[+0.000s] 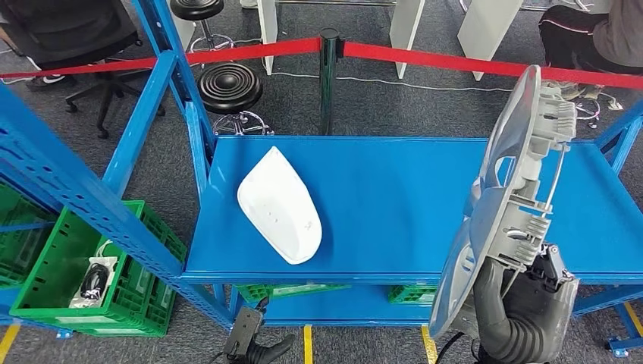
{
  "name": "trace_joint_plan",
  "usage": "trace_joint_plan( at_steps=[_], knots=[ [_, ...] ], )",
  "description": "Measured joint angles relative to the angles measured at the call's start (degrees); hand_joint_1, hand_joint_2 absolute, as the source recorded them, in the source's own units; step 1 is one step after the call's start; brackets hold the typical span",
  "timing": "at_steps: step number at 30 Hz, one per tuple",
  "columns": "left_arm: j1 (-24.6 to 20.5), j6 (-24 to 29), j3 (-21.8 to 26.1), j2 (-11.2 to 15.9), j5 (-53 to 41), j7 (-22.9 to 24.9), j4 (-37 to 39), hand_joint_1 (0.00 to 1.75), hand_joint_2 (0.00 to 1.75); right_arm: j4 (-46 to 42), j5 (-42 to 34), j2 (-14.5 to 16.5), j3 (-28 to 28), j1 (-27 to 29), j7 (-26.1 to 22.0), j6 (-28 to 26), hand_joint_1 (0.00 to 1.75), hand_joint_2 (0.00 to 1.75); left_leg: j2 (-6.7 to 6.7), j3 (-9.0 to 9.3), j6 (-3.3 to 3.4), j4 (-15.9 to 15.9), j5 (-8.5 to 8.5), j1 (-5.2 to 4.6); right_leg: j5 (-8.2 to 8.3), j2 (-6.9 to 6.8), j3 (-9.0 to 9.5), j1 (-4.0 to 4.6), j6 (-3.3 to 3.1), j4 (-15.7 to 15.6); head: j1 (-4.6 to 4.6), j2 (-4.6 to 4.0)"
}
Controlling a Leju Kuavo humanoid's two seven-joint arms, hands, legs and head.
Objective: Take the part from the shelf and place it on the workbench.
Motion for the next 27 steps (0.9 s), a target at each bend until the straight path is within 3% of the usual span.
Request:
trace_joint_plan(
  at_steps=[2,4,5,6,7,10,12,15,17,19,21,22,23,25,27],
  knots=[
    [0.1,1.9,0.0,0.3,-0.7,0.4,-0.4,0.00,1.75,0.5,-0.7,0.0,-0.2,-0.1,-0.2,0.0,1.75,1.75,0.15,-0.07,0.46,-0.4,0.46,0.18,-2.93,-0.06,-1.50,-0.04,0.26,3.8,0.08,0.00],
    [0.2,3.1,0.0,0.5,-1.1,0.5,-0.7,0.00,1.75,1.0,-1.2,0.0,-0.7,-0.2,-0.3,0.0,1.75,1.75,0.37,-0.32,0.60,-0.4,0.61,0.05,-6.78,-0.09,-4.40,-0.08,0.45,11.5,0.15,0.00],
    [0.3,3.5,0.0,0.7,-1.3,0.5,-0.7,0.00,1.75,1.3,-1.4,0.1,-0.9,-0.2,-0.3,0.0,1.75,1.75,0.47,-0.39,0.59,-0.4,0.66,-0.03,-7.75,-0.10,-5.53,-0.08,0.47,14.6,0.15,0.00],
    [0.3,3.7,0.0,0.7,-1.5,0.5,-0.7,0.00,1.75,1.5,-1.4,0.1,-1.1,-0.2,-0.3,0.1,1.75,1.75,0.54,-0.42,0.55,-0.4,0.70,-0.10,-7.60,-0.10,-5.93,-0.06,0.39,16.0,0.15,0.00],
    [0.3,3.9,0.0,0.8,-1.8,0.4,-0.7,0.00,1.75,1.7,-1.4,0.1,-1.2,-0.3,-0.3,0.1,1.75,1.75,0.55,-0.40,0.50,-0.3,0.72,-0.14,-6.20,-0.10,-5.29,-0.04,0.20,14.9,0.15,0.00],
    [-0.2,4.1,0.0,0.6,-2.1,-0.2,-0.7,0.00,1.75,2.2,-1.1,0.0,-1.4,-0.6,0.1,0.1,1.75,1.75,0.39,-0.49,0.19,-0.2,0.73,-0.24,-0.67,0.09,-0.53,0.16,-0.87,4.7,0.13,0.00],
    [-0.6,4.3,0.0,0.4,-2.4,-0.8,-0.7,0.00,1.75,2.3,-0.9,0.1,-1.5,-0.9,0.5,0.0,1.75,1.75,0.25,-0.95,-0.60,-0.2,1.09,-0.20,0.09,0.16,0.92,0.45,-1.45,1.2,0.05,0.00],
    [-1.2,5.1,0.0,0.0,-3.0,-1.6,-0.6,0.00,1.75,2.4,-1.0,0.0,-1.9,-1.6,1.2,-0.3,1.75,1.75,0.03,-1.63,-1.83,0.0,1.03,-0.11,0.55,-0.06,1.14,0.34,-2.24,-0.5,-0.10,0.00],
    [-1.9,5.6,-0.1,-0.2,-3.7,-1.9,-0.6,0.00,1.75,2.5,-1.3,0.0,-2.4,-2.1,1.7,-0.7,1.75,1.75,-0.21,-3.04,-2.50,2.9,-1.77,0.01,1.00,-0.30,1.11,-0.01,-2.85,-1.9,-0.58,-0.01],
    [-2.5,5.8,-0.1,-0.4,-4.4,-2.0,-0.4,0.00,1.75,2.8,-1.8,0.0,-2.8,-2.5,2.2,-1.0,1.75,1.75,-0.35,-5.65,-3.17,9.6,-5.83,0.47,1.49,-0.55,0.35,0.01,-3.04,-2.0,-1.08,-0.01],
    [-2.8,6.0,-0.1,-0.7,-5.1,-2.0,-0.2,0.00,1.75,3.1,-2.3,0.0,-3.4,-2.7,2.7,-1.2,1.75,1.75,-0.35,-7.08,-3.72,14.2,-7.30,0.91,1.88,-0.78,-0.52,-0.01,-2.85,-1.6,-1.19,0.00],
    [-2.8,6.1,-0.1,-0.8,-5.4,-1.9,0.0,0.00,1.75,3.2,-2.9,-0.1,-3.7,-2.8,2.8,-1.2,1.75,1.75,-0.32,-6.39,-3.92,13.7,-6.38,1.10,2.06,-0.82,-0.98,-0.06,-2.71,-1.4,-1.21,0.00],
    [-2.9,6.2,-0.1,-1.0,-5.7,-1.8,0.1,0.00,1.75,3.4,-3.9,-0.1,-4.1,-2.9,2.9,-1.1,1.75,1.75,-0.29,-4.66,-4.08,11.2,-4.65,1.30,2.23,-0.84,-1.41,-0.15,-2.52,-1.1,-1.25,0.00],
    [-3.3,6.4,-0.1,-1.3,-6.0,-1.7,0.5,0.00,1.75,3.6,-6.1,-0.3,-4.9,-3.2,2.9,-0.9,1.75,1.75,-0.29,-0.37,-4.18,3.9,-1.87,1.45,2.61,-0.81,-2.29,-0.30,-1.99,-0.4,-1.33,0.00],
    [-3.7,6.3,-0.1,-1.7,-6.2,-1.8,0.8,0.00,1.75,3.9,-7.4,-0.5,-5.8,-3.8,3.0,-0.7,1.75,1.75,-0.41,1.36,-3.71,0.1,-1.23,1.22,3.25,-0.77,-2.99,-0.35,-1.21,0.0,-1.40,0.00]
  ],
)
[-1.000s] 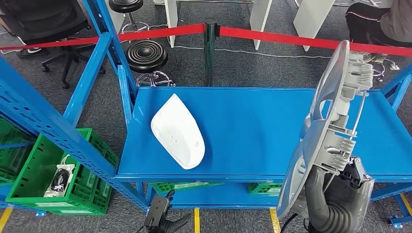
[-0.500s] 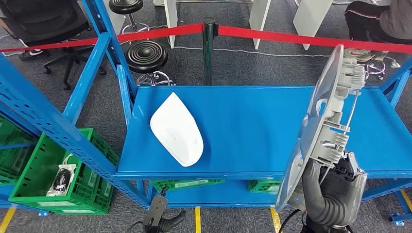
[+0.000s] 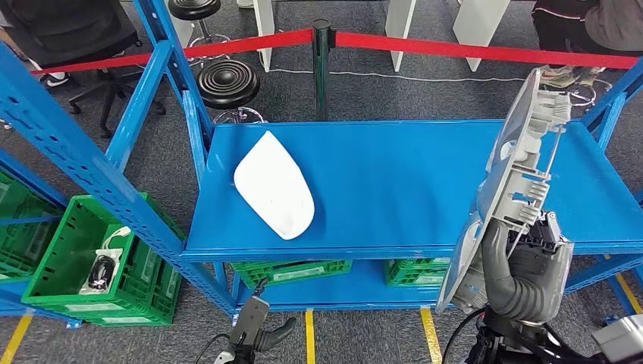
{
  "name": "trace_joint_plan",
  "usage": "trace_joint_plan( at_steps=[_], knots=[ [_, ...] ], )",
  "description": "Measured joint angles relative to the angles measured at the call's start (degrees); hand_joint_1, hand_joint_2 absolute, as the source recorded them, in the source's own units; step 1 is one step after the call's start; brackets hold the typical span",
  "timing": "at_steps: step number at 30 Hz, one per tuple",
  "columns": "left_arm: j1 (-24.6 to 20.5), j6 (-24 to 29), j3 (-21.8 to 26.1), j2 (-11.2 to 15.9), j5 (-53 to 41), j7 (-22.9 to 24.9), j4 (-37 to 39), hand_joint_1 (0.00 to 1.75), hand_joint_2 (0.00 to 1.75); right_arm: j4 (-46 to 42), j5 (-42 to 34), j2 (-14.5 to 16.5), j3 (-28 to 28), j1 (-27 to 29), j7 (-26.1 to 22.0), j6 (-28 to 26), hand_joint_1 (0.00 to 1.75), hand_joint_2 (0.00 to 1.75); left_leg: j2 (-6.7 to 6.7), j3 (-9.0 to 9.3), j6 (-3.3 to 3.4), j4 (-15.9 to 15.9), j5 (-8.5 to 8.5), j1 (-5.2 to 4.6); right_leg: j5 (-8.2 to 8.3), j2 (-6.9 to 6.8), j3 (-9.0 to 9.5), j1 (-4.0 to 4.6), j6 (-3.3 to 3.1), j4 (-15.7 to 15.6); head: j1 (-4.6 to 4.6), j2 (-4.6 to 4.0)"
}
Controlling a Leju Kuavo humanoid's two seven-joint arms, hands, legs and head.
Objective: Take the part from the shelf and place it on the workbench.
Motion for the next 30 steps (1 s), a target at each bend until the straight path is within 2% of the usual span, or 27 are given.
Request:
trace_joint_plan(
  at_steps=[2,3,4,5,7,8,9,10,11,12,14,15,16,18,19,20,21,23,24,25,26,27,28,29,30],
  knots=[
    [-0.3,0.0,0.0,-0.3,-0.1,-0.2,0.3,0.00,1.75,0.2,-0.4,-0.3,-0.7,-0.5,0.2,0.1,1.75,1.75,-0.09,-0.61,0.98,-0.3,0.50,-0.29,0.90,0.02,-0.37,-0.12,0.85,-0.1,0.01,0.00],
    [-0.4,0.0,0.0,-0.5,-0.2,-0.3,0.5,0.00,1.75,0.3,-0.5,-0.4,-1.0,-0.7,0.3,0.2,1.75,1.75,-0.07,-1.00,1.55,-0.4,0.97,-0.30,0.87,0.05,-0.61,-0.21,1.19,-0.1,0.02,0.00],
    [-0.6,0.0,0.0,-0.7,-0.2,-0.4,0.6,0.00,1.75,0.3,-0.6,-0.5,-1.3,-0.8,0.4,0.2,1.75,1.75,-0.05,-1.49,2.19,-0.5,1.55,-0.29,-0.09,0.08,-1.05,-0.29,1.48,0.5,0.13,-0.01],
    [-0.8,0.0,0.0,-0.8,-0.2,-0.4,0.8,0.00,1.75,0.4,-0.7,-0.6,-1.5,-1.0,0.4,0.3,1.75,1.75,-0.03,-2.09,2.77,-0.6,2.20,-0.26,-2.04,0.12,-1.73,-0.33,1.71,2.3,0.26,-0.01],
    [-1.0,0.1,0.0,-1.1,-0.2,-0.5,1.0,0.00,1.75,0.6,-0.7,-0.8,-1.9,-1.2,0.5,0.4,1.75,1.75,-0.02,-3.40,3.46,-0.6,3.35,-0.43,-7.68,0.16,-3.45,-0.36,1.99,9.0,0.56,-0.01],
    [-1.1,0.1,0.0,-1.2,-0.2,-0.5,1.2,0.00,1.75,0.8,-0.7,-0.9,-2.1,-1.3,0.5,0.4,1.75,1.75,-0.01,-4.02,3.63,-0.6,3.86,-0.62,-9.69,0.18,-4.02,-0.36,2.04,12.7,0.63,-0.01],
    [-1.1,0.1,0.0,-1.2,-0.2,-0.5,1.3,0.00,1.75,0.9,-0.8,-0.9,-2.2,-1.3,0.5,0.4,1.75,1.75,0.01,-4.64,3.73,-0.6,4.36,-0.86,-10.52,0.20,-4.02,-0.34,1.97,15.1,0.69,-0.01],
    [-1.1,0.1,0.0,-1.2,-0.2,-0.5,1.5,0.00,1.75,1.1,-0.8,-0.9,-2.3,-1.3,0.5,0.4,1.75,1.75,0.03,-5.21,3.78,-0.5,4.82,-1.11,-10.22,0.21,-3.27,-0.29,1.78,15.7,0.74,0.00],
    [-1.1,0.1,0.0,-1.3,-0.2,-0.5,1.7,0.00,1.75,1.2,-0.8,-0.9,-2.4,-1.3,0.5,0.4,1.75,1.75,0.04,-5.75,3.78,-0.5,5.27,-1.35,-9.02,0.23,-1.51,-0.16,1.42,13.9,0.77,0.00],
    [-1.1,0.1,0.0,-1.3,-0.2,-0.5,1.8,0.00,1.75,1.3,-0.8,-0.9,-2.4,-1.3,0.5,0.4,1.75,1.75,0.05,-6.20,3.77,-0.5,5.70,-1.56,-7.53,0.30,1.11,0.07,0.87,10.4,0.78,0.00],
    [-1.2,0.1,0.0,-1.5,-0.2,-0.5,2.1,0.00,1.75,1.3,-0.8,-1.0,-2.6,-1.5,0.5,0.5,1.75,1.75,0.12,-6.93,3.51,-0.5,6.53,-1.89,-6.07,0.46,6.46,0.66,-0.46,1.9,0.76,0.00],
    [-1.3,0.1,0.0,-1.6,-0.2,-0.5,2.2,0.00,1.75,1.3,-0.7,-1.0,-2.6,-1.6,0.5,0.5,1.75,1.75,0.19,-7.24,3.26,-0.5,6.96,-1.90,-5.96,0.54,7.96,0.94,-0.93,-0.8,0.76,0.00],
    [-1.4,0.1,0.0,-1.7,-0.2,-0.5,2.3,0.00,1.75,1.3,-0.7,-1.0,-2.7,-1.6,0.5,0.5,1.75,1.75,0.30,-7.53,2.94,-0.5,7.42,-1.82,-6.05,0.58,8.52,1.14,-1.21,-2.2,0.78,0.00],
    [-1.4,0.1,0.0,-1.8,-0.2,-0.5,2.5,0.00,1.75,1.3,-0.7,-1.1,-2.8,-1.7,0.5,0.5,1.75,1.75,0.46,-7.97,2.30,-0.5,7.93,-1.61,-5.12,0.46,8.26,1.22,-1.39,-3.1,0.83,0.00],
    [-1.4,0.1,0.0,-1.9,-0.2,-0.5,2.7,0.00,1.75,1.3,-0.7,-1.1,-2.7,-1.8,0.5,0.5,1.75,1.75,0.45,-8.27,1.98,-0.1,7.21,-1.55,-4.48,0.34,8.01,1.13,-1.56,-3.5,0.79,-0.01],
    [-1.4,0.1,0.0,-1.9,-0.2,-0.5,2.8,0.00,1.75,1.4,-0.7,-1.1,-2.7,-1.9,0.5,0.5,1.75,1.75,0.36,-8.80,1.66,1.2,5.48,-1.47,-3.77,0.19,7.61,0.97,-1.76,-3.9,0.71,-0.01],
    [-1.5,0.2,0.0,-1.9,-0.2,-0.5,2.9,0.00,1.75,1.4,-0.8,-1.1,-2.7,-1.9,0.5,0.5,1.75,1.75,0.25,-9.61,1.33,3.6,2.85,-1.28,-3.14,0.04,7.05,0.81,-1.88,-4.1,0.61,-0.01],
    [-1.5,0.3,0.0,-1.8,-0.1,-0.6,3.1,0.00,1.75,1.6,-0.8,-1.1,-2.7,-2.0,0.7,0.4,1.75,1.75,0.09,-11.44,0.60,10.5,-2.21,-0.79,-2.00,-0.08,5.45,0.76,-2.00,-3.9,0.45,-0.01],
    [-1.5,0.4,0.0,-1.8,-0.1,-0.8,3.2,0.00,1.75,1.7,-0.8,-1.1,-2.7,-2.0,0.7,0.4,1.75,1.75,0.07,-11.87,0.26,13.3,-3.22,-0.55,-1.48,-0.16,4.60,0.72,-1.88,-3.7,0.42,-0.01],
    [-1.5,0.4,0.0,-1.8,-0.3,-0.9,3.4,0.00,1.75,1.8,-0.7,-1.1,-2.7,-2.0,0.8,0.3,1.75,1.75,0.07,-11.56,-0.04,14.7,-2.79,-0.32,-0.98,-0.24,3.67,0.63,-1.72,-3.5,0.40,0.00],
    [-1.5,0.4,0.0,-1.8,-0.5,-1.1,3.5,0.00,1.75,1.9,-0.5,-1.1,-2.7,-2.0,0.9,0.2,1.75,1.75,0.10,-10.32,-0.29,14.2,-1.31,-0.13,-0.55,-0.30,2.71,0.50,-1.49,-3.1,0.39,0.00],
    [-1.5,0.5,0.0,-1.8,-0.8,-1.1,3.6,0.00,1.75,2.0,-0.2,-1.1,-2.7,-2.0,0.9,0.1,1.75,1.75,0.14,-8.14,-0.48,11.9,0.41,0.06,-0.20,-0.33,1.77,0.35,-1.22,-2.6,0.37,0.00],
    [-1.6,0.5,0.0,-1.8,-1.0,-1.1,3.7,0.00,1.75,1.9,0.0,-1.1,-2.7,-2.0,1.0,0.1,1.75,1.75,0.16,-5.43,-0.63,8.5,1.38,0.22,0.09,-0.35,0.88,0.22,-0.92,-2.0,0.33,0.00],
    [-1.6,0.6,0.0,-1.9,-1.1,-1.1,3.8,0.00,1.75,1.8,0.4,-1.1,-2.7,-2.1,1.2,0.0,1.75,1.75,0.14,-2.77,-0.59,4.8,1.45,0.23,0.31,-0.36,0.15,0.15,-0.61,-1.4,0.30,0.00],
    [-1.7,0.6,0.0,-1.9,-1.1,-1.1,3.8,0.00,1.75,1.7,0.9,-1.1,-2.6,-2.1,1.4,-0.1,1.75,1.75,0.12,-0.88,-0.38,1.9,0.90,0.19,0.59,-0.36,-0.39,0.13,-0.25,-0.9,0.29,0.00]
  ],
)
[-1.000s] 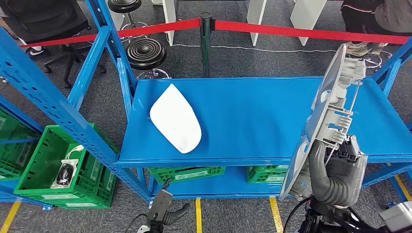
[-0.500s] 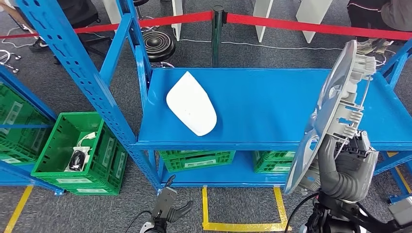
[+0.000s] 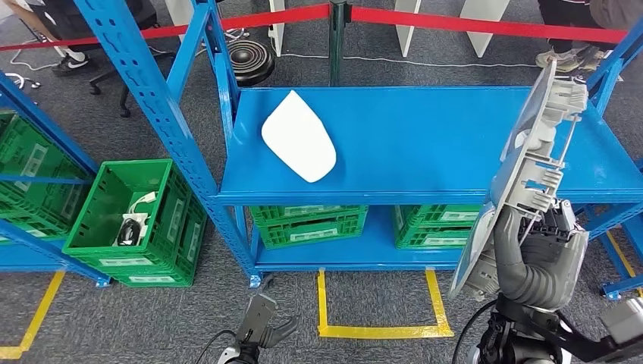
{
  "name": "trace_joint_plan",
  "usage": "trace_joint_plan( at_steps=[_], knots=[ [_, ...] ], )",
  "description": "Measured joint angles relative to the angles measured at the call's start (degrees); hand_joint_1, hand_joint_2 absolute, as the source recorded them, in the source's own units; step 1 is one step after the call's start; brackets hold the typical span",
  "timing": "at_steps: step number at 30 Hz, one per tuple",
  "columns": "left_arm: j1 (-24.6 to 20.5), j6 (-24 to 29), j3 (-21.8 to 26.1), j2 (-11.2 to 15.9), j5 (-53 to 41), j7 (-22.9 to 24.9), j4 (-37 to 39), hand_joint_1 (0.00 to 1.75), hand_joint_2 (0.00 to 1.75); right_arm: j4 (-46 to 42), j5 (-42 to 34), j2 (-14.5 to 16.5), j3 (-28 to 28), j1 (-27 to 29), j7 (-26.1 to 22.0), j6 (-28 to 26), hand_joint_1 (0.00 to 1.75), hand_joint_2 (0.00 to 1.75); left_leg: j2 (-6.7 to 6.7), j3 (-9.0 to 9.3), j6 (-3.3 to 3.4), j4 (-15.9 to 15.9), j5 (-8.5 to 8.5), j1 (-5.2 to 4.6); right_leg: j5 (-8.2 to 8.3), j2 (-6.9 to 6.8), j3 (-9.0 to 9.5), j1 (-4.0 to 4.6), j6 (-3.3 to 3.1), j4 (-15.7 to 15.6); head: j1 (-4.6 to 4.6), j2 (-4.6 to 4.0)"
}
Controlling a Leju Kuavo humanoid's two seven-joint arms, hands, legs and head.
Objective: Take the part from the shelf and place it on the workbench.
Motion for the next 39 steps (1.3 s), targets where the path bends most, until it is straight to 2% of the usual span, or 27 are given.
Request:
trace_joint_plan(
  at_steps=[2,4,5,6,8,9,10,11,13,15,16,18,19,20,21,23,24,25,26,27,29,31,34,35,36,38,39],
  knots=[
    [0.2,0.1,0.0,0.0,0.0,-0.1,0.1,0.00,1.75,-0.3,1.0,0.0,0.2,0.0,0.5,-0.2,1.75,1.75,-0.10,1.17,0.72,-2.5,-0.97,-0.30,0.77,0.00,-0.57,-0.06,0.77,0.4,0.03,0.00],
    [0.4,0.0,0.0,0.0,0.0,-0.2,0.2,0.00,1.75,-0.4,1.9,0.1,0.5,0.2,0.7,-0.3,1.75,1.75,-0.07,0.47,1.87,-2.7,-0.28,-0.26,0.43,0.08,-1.05,-0.31,1.48,0.8,0.07,-0.01],
    [0.5,0.0,0.0,0.0,0.0,-0.2,0.3,0.00,1.75,-0.5,2.3,0.1,0.6,0.3,0.7,-0.4,1.75,1.75,-0.04,0.01,2.51,-2.7,0.30,-0.25,-1.10,0.14,-1.47,-0.40,1.76,1.8,0.15,-0.01],
    [0.6,-0.1,0.0,0.0,0.0,-0.3,0.4,0.00,1.75,-0.6,2.6,0.1,0.8,0.4,0.7,-0.5,1.75,1.75,0.00,-0.62,3.05,-2.8,0.95,-0.23,-3.65,0.23,-2.11,-0.46,1.98,4.1,0.25,-0.01],
    [0.6,-0.2,0.0,0.0,0.0,-0.4,0.5,0.00,1.75,-0.7,3.3,0.1,1.1,0.7,0.8,-0.9,1.75,1.75,0.01,-2.02,3.50,-2.8,2.17,-0.49,-9.18,0.36,-3.36,-0.45,2.26,11.1,0.44,-0.02],
    [0.6,-0.2,0.0,0.0,0.0,-0.4,0.6,0.00,1.75,-0.8,3.5,0.1,1.2,0.8,0.9,-1.1,1.75,1.75,0.03,-2.81,3.57,-2.7,2.80,-0.65,-10.64,0.40,-3.61,-0.45,2.30,14.3,0.49,-0.01],
    [0.6,-0.2,0.0,0.0,-0.2,-0.2,0.6,0.00,1.75,-0.8,3.4,0.1,1.3,0.8,1.0,-1.3,1.75,1.75,0.07,-3.62,3.59,-2.7,3.42,-0.84,-10.71,0.43,-3.28,-0.42,2.23,16.2,0.53,-0.01],
    [0.5,0.1,0.0,0.1,-0.5,-0.1,0.7,0.00,1.75,-0.9,3.0,0.0,1.2,0.8,1.2,-1.4,1.75,1.75,0.10,-4.43,3.58,-2.6,4.02,-1.03,-9.68,0.45,-2.19,-0.39,2.06,16.2,0.56,-0.01],
    [0.1,0.9,0.0,0.0,-1.9,0.2,0.9,0.00,1.75,-1.3,2.2,-0.3,0.7,0.7,1.5,-1.5,1.75,1.75,0.10,-5.83,3.45,-2.6,5.15,-1.33,-6.80,0.55,2.47,-0.24,1.39,10.7,0.58,0.00],
    [-0.4,1.6,0.2,-0.3,-4.8,0.1,1.3,0.00,1.75,-1.9,1.5,-0.7,0.1,0.3,1.7,-1.4,1.75,1.75,0.09,-6.77,3.10,-2.5,6.19,-1.61,-6.47,0.76,7.99,0.04,0.58,2.4,0.55,0.00],
    [-0.7,1.8,0.6,-0.5,-6.9,-0.1,1.5,0.00,1.75,-2.1,1.4,-0.8,-0.1,0.1,1.7,-1.4,1.75,1.75,0.13,-7.10,2.81,-2.6,6.74,-1.63,-6.87,0.87,9.51,0.23,0.28,-0.4,0.50,0.00],
    [-0.9,1.9,1.9,-0.9,-13.6,-0.4,1.9,0.00,1.75,-2.5,1.4,-1.0,-0.2,-0.2,2.0,-1.3,1.75,1.75,0.28,-7.71,2.11,-2.7,7.84,-1.53,-6.92,0.88,9.83,0.52,-0.15,-2.5,0.39,0.00],
    [-0.8,2.0,3.1,-1.1,-18.2,-0.2,2.0,0.00,1.75,-2.6,1.5,-1.1,-0.2,-0.3,2.2,-1.3,1.75,1.75,0.33,-8.15,1.78,-2.5,7.64,-1.43,-6.38,0.75,9.41,0.55,-0.39,-2.7,0.36,0.00],
    [-0.5,2.0,4.5,-1.3,-23.0,0.1,2.1,0.00,1.75,-2.6,1.7,-1.1,-0.2,-0.3,2.4,-1.4,1.75,1.75,0.33,-8.70,1.47,-1.7,6.47,-1.35,-5.80,0.63,8.93,0.52,-0.74,-2.9,0.26,0.00],
    [-0.2,2.0,6.1,-1.6,-27.3,0.6,2.1,0.00,1.75,-2.6,1.9,-1.1,-0.2,-0.3,2.6,-1.4,1.75,1.75,0.28,-9.47,1.20,0.2,4.26,-1.27,-5.14,0.49,8.34,0.45,-1.05,-3.1,0.15,0.00],
    [0.3,2.0,9.3,-2.1,-33.1,1.4,2.1,0.00,1.75,-2.7,2.3,-1.1,-0.2,-0.3,3.1,-1.5,1.75,1.75,0.11,-11.43,0.75,7.0,-1.36,-1.01,-4.04,0.38,6.98,0.57,-1.51,-2.9,-0.04,-0.01],
    [0.5,2.0,10.8,-2.4,-34.5,1.6,2.1,0.00,1.75,-2.7,2.4,-1.1,-0.2,-0.2,3.2,-1.5,1.75,1.75,0.04,-12.17,0.62,10.6,-3.15,-0.93,-3.54,0.34,6.15,0.68,-1.57,-2.7,-0.05,-0.01],
    [0.7,2.0,12.1,-2.5,-35.3,1.7,2.1,0.00,1.75,-2.7,2.5,-1.1,-0.2,-0.2,3.3,-1.5,1.75,1.75,-0.01,-12.32,0.59,12.9,-3.65,-0.91,-3.08,0.31,5.29,0.80,-1.62,-2.4,-0.06,-0.01],
    [0.9,2.0,13.3,-2.7,-35.8,1.8,2.1,0.00,1.75,-2.8,2.5,-1.1,-0.2,-0.2,3.3,-1.5,1.75,1.75,-0.03,-11.53,0.71,13.4,-2.98,-0.94,-2.67,0.29,4.41,0.90,-1.61,-2.1,-0.06,0.00],
    [1.0,2.0,14.4,-2.9,-36.1,1.9,2.1,0.00,1.75,-2.9,2.5,-1.1,-0.2,-0.2,3.4,-1.6,1.75,1.75,-0.05,-9.69,0.98,11.9,-1.55,-1.06,-2.34,0.30,3.61,1.01,-1.58,-1.7,-0.07,0.00],
    [1.1,2.0,16.3,-3.2,-36.3,1.9,2.0,0.00,1.75,-3.1,2.5,-1.1,-0.2,-0.1,3.4,-1.6,1.75,1.75,-0.18,-3.83,2.05,4.8,0.66,-1.57,-1.84,0.29,2.44,1.21,-1.41,-1.0,-0.06,0.00],
    [1.1,2.0,17.9,-3.4,-36.5,1.9,1.9,0.00,1.75,-3.2,2.5,-1.1,-0.2,-0.1,3.4,-1.6,1.75,1.75,-0.18,0.43,2.93,-1.3,0.71,-2.04,-1.25,0.18,1.82,1.26,-1.02,-0.5,-0.03,0.00],
    [1.3,2.1,19.6,-3.8,-36.5,1.9,1.8,0.00,1.75,-3.4,2.5,-1.2,-0.2,-0.1,3.4,-1.6,1.75,1.75,-0.16,1.06,3.54,-3.9,1.00,-2.09,-0.49,0.09,1.19,1.07,-0.16,-0.3,-0.04,0.00],
    [1.3,2.1,20.1,-3.9,-36.6,1.9,1.8,0.00,1.75,-3.5,2.5,-1.2,-0.2,-0.1,3.4,-1.6,1.75,1.75,-0.17,0.86,3.85,-4.5,1.44,-1.89,-1.41,0.22,0.72,1.01,0.16,0.4,0.00,-0.01],
    [1.3,2.1,20.5,-4.2,-36.7,1.9,1.8,0.00,1.75,-3.6,2.5,-1.3,-0.2,-0.1,3.4,-1.6,1.75,1.75,-0.16,0.53,4.10,-5.1,1.95,-1.66,-3.25,0.40,0.05,0.92,0.53,2.1,0.06,-0.01],
    [1.4,2.1,21.4,-4.6,-37.3,2.0,1.8,0.00,1.75,-3.6,2.5,-1.5,-0.2,-0.1,3.5,-1.6,1.75,1.75,-0.19,-0.63,4.40,-5.3,3.02,-1.44,-8.50,0.66,-1.61,0.43,1.31,8.3,0.30,-0.01],
    [1.5,2.1,21.8,-4.7,-37.8,2.0,1.8,0.00,1.75,-3.6,2.5,-1.6,-0.2,-0.1,3.5,-1.6,1.75,1.75,-0.16,-1.28,4.31,-5.2,3.51,-1.42,-10.42,0.69,-2.17,0.15,1.66,11.7,0.38,-0.01]
  ],
)
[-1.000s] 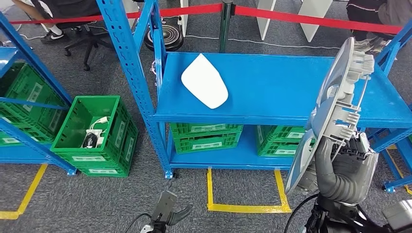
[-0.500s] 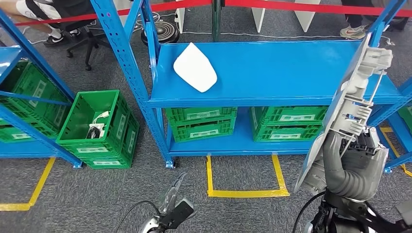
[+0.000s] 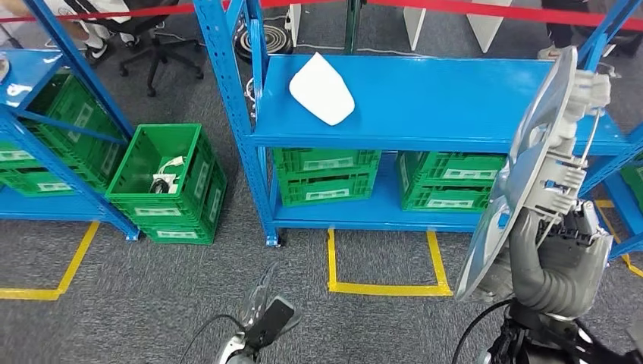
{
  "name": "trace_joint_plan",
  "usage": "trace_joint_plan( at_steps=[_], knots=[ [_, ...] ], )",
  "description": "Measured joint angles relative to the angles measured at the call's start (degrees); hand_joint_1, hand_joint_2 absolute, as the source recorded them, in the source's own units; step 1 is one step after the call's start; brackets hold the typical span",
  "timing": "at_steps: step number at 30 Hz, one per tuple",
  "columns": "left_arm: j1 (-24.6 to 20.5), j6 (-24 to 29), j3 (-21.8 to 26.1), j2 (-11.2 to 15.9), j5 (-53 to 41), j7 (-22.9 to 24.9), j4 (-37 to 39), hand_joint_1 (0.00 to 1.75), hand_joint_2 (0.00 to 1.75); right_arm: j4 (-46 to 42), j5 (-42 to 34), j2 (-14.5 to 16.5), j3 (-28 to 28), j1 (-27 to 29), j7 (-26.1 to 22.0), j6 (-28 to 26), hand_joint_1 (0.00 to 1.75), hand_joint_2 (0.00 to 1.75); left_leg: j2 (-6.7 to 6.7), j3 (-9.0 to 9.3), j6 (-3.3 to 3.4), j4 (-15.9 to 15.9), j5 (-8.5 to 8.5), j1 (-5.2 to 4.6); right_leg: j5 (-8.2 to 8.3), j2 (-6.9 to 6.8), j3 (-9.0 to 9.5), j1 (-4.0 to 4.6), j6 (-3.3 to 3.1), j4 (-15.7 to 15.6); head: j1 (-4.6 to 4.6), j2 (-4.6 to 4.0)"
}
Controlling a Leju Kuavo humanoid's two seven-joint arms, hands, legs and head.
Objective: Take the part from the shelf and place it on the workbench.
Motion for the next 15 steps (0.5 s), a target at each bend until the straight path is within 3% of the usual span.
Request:
trace_joint_plan(
  at_steps=[1,2,3,5,7,8,10,11,13,15],
  knots=[
    [0.1,0.0,0.4,-0.1,-0.5,0.1,0.0,0.00,1.75,0.0,0.0,0.0,0.0,0.0,0.0,0.0,1.75,1.75,0.06,-0.69,-0.14,0.1,0.46,0.02,-0.70,0.00,-0.06,-0.28,0.30,2.3,0.08,0.00],
    [0.1,0.0,0.9,-0.1,-1.1,0.1,0.0,0.00,1.75,0.0,0.0,-0.1,0.0,0.0,0.1,0.0,1.75,1.75,0.14,-1.40,-0.34,0.3,0.86,0.07,-0.18,-0.01,0.60,-0.54,0.59,3.1,0.09,0.01],
    [0.2,0.0,1.3,-0.2,-1.7,0.2,0.0,0.00,1.75,0.0,0.0,-0.1,0.0,0.0,0.1,0.0,1.75,1.75,0.21,-2.10,-0.59,0.6,1.20,0.19,1.24,-0.02,2.10,-0.81,0.87,1.8,0.11,0.01],
    [0.2,0.0,2.2,-0.4,-3.6,0.5,-0.1,0.00,1.75,0.0,0.0,-0.1,0.1,-0.2,0.2,0.0,1.75,1.75,0.34,-3.41,-1.17,1.4,1.65,0.38,3.90,0.06,7.18,-1.30,1.72,-5.3,0.19,0.01],
    [0.2,0.0,3.2,-0.5,-5.5,0.9,-0.3,0.00,1.75,0.0,0.1,-0.1,0.2,-0.4,0.2,0.0,1.75,1.75,0.54,-4.49,-1.90,2.2,2.14,0.29,4.09,0.50,10.77,-1.42,1.89,-11.7,0.30,0.01],
    [0.3,0.0,3.7,-0.6,-6.2,1.0,-0.4,0.00,1.75,0.1,0.1,-0.1,0.2,-0.5,0.2,0.0,1.75,1.75,0.68,-4.97,-2.31,2.4,2.52,0.19,3.68,0.73,11.13,-1.27,1.61,-12.8,0.32,0.01],
    [0.6,0.0,4.6,-0.6,-7.1,1.1,-0.5,0.00,1.75,0.1,0.1,-0.1,0.4,-0.6,0.2,0.0,1.75,1.75,0.93,-5.71,-3.01,2.6,2.96,0.26,3.98,0.76,10.28,-1.11,0.40,-13.1,0.19,0.01],
    [0.8,0.0,5.0,-0.6,-7.4,1.1,-0.5,0.00,1.75,0.1,0.1,-0.1,0.4,-0.7,0.2,0.0,1.75,1.75,0.97,-6.21,-3.27,3.2,2.22,0.38,4.35,0.66,9.77,-1.01,-0.32,-13.0,0.10,0.01],
    [1.0,0.0,5.7,-0.7,-7.8,1.1,-0.5,0.00,1.75,0.1,0.1,-0.1,0.5,-0.8,0.2,0.1,1.75,1.75,0.74,-7.91,-3.56,7.2,-2.08,0.58,5.23,0.35,8.63,-0.76,-1.71,-13.0,-0.13,0.01],
    [1.1,0.0,6.4,-0.7,-8.1,1.2,-0.5,0.00,1.75,0.2,0.1,-0.1,0.6,-1.0,0.2,0.1,1.75,1.75,0.32,-10.03,-3.55,14.5,-7.25,0.57,6.04,0.05,7.41,-0.18,-2.53,-12.9,-0.30,0.01]
  ],
)
